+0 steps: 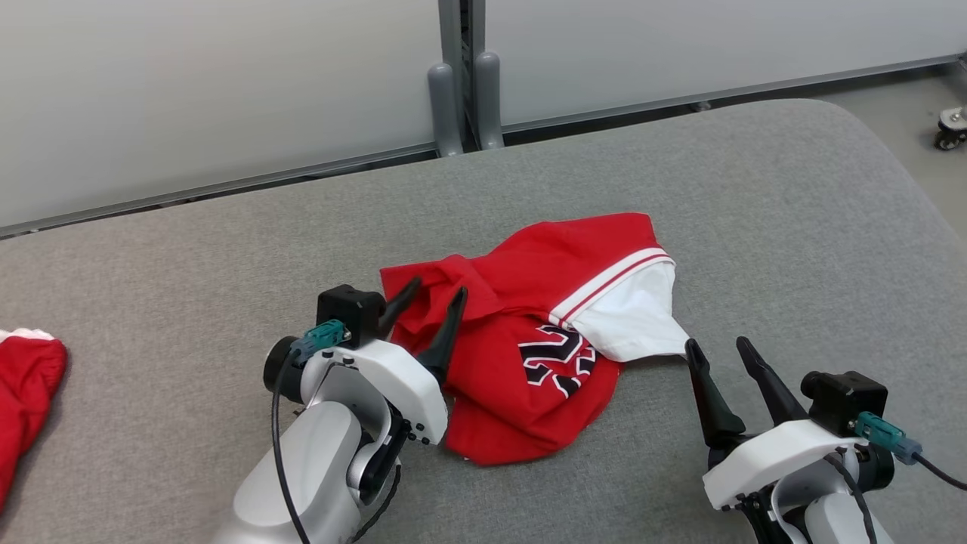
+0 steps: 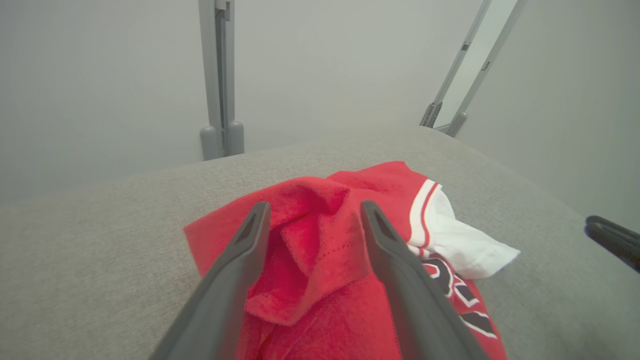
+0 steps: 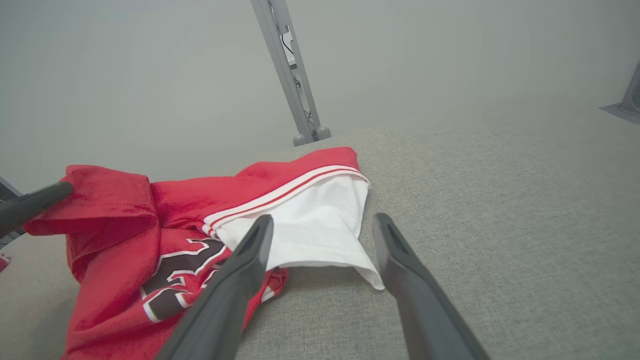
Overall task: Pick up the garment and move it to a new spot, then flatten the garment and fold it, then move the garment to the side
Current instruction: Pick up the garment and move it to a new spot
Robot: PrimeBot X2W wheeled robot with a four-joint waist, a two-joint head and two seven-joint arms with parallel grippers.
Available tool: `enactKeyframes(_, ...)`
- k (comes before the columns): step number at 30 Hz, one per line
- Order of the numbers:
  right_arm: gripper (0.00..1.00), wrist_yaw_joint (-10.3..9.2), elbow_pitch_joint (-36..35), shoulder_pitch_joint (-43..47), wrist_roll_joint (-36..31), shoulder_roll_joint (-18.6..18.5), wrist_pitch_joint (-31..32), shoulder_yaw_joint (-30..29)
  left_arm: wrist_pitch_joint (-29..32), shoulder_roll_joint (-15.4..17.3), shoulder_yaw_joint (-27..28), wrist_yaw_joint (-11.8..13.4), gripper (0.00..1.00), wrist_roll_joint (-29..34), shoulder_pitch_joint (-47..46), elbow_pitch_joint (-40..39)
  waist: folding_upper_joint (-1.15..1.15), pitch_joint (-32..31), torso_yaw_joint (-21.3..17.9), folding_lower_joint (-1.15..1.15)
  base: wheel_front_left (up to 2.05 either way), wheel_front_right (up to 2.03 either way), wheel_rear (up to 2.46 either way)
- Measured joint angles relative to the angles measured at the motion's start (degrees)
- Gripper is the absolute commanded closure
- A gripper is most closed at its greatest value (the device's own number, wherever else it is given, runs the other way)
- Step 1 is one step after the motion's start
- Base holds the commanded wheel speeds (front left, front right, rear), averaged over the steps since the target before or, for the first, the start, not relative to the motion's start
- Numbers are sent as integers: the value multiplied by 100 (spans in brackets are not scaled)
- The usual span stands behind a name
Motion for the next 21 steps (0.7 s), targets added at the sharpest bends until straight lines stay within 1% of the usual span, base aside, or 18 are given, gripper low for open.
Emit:
enactKeyframes(1,0,1,2,3,0,-1,0,-12,-194,-1,14,59,0,-1,-2,5,0,-19,50,0,0,0,0)
enactKeyframes(3,0,0,2,14,-10,0,5,-29,-505,-1,59,276,0,25,16,18,0,-73,146,0,0,0,0)
enactKeyframes(6,0,0,1,116,-18,1,19,-118,-755,22,169,452,0,73,258,-135,0,-171,305,0,0,0,0)
enactKeyframes(8,0,1,1,193,-19,1,48,-175,-853,99,346,489,0,68,505,-369,0,-232,430,0,0,0,0)
enactKeyframes(9,0,1,1,193,-19,1,48,-175,-853,99,346,489,0,68,505,-369,0,-232,430,0,0,0,0)
enactKeyframes(11,0,0,-1,264,-21,-2,56,-233,-890,244,662,514,0,47,812,-762,0,-295,566,0,0,0,0)
enactKeyframes(14,0,1,-46,342,-32,3,67,-359,-907,349,1413,464,0,151,1411,-1780,0,-385,766,0,0,0,0)
enactKeyframes(16,0,0,-89,394,-38,1,74,-456,-909,332,1873,352,0,321,1902,-2390,0,-444,889,0,0,0,0)
enactKeyframes(18,0,1,-116,466,-38,-1,74,-545,-909,279,2225,233,0,545,2384,-2770,0,-499,1001,0,0,0,0)
enactKeyframes(21,0,1,-137,574,-99,1,76,-634,-909,191,2648,83,0,862,2919,-3104,0,-581,1135,0,0,0,0)
